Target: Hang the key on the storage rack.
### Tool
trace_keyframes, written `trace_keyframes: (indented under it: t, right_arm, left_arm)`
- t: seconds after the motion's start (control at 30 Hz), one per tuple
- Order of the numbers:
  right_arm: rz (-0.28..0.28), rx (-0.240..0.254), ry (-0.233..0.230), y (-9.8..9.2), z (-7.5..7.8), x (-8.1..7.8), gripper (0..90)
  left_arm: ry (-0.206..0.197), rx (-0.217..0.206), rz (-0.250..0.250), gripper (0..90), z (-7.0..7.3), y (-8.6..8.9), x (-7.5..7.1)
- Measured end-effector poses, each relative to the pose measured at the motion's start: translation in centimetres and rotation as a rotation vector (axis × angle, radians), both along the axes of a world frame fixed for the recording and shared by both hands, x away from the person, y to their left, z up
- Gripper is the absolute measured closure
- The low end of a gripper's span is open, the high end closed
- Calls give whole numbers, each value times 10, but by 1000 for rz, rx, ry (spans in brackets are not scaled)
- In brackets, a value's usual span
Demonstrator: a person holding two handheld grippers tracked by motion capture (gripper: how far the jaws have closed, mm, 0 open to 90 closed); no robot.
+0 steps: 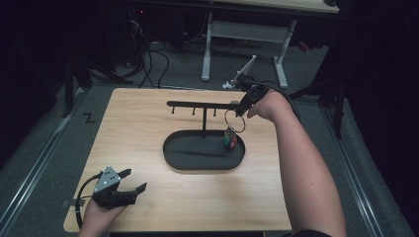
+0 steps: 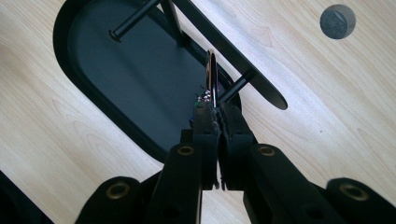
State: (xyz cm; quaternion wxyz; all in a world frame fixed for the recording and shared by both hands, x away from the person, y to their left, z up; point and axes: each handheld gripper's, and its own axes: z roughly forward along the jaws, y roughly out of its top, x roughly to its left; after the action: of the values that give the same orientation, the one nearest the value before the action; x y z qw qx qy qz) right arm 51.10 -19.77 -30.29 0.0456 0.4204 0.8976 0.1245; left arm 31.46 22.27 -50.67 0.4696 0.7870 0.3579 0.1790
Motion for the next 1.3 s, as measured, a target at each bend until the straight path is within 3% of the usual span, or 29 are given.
trace_keyframes:
  t: [0.3,0.6,0.67,0.77,1.0,1.1,1.3]
  right_arm:
    - [-30,28,-62,1,7,-8,768]
    - [-21,55,-161,7,17,-29,544]
    - [-48,59,-170,4,18,-33,504]
    - [-29,64,-196,-2,15,-38,437]
    - [-80,101,-228,-18,0,-49,326]
    - [-87,91,-221,-23,-7,-53,322]
    - [-94,115,-251,-33,-18,-67,294]
  left_arm:
    - [1,5,-7,220,0,-3,2]
    - [2,15,-11,220,-1,-5,1]
    - [-1,16,-8,220,-2,-5,2]
    - [0,13,-3,220,-2,-5,2]
    - [1,13,-7,219,-2,-7,0]
    - [-4,22,-9,219,-2,-8,-2]
    - [-6,14,-7,218,-1,-9,-2]
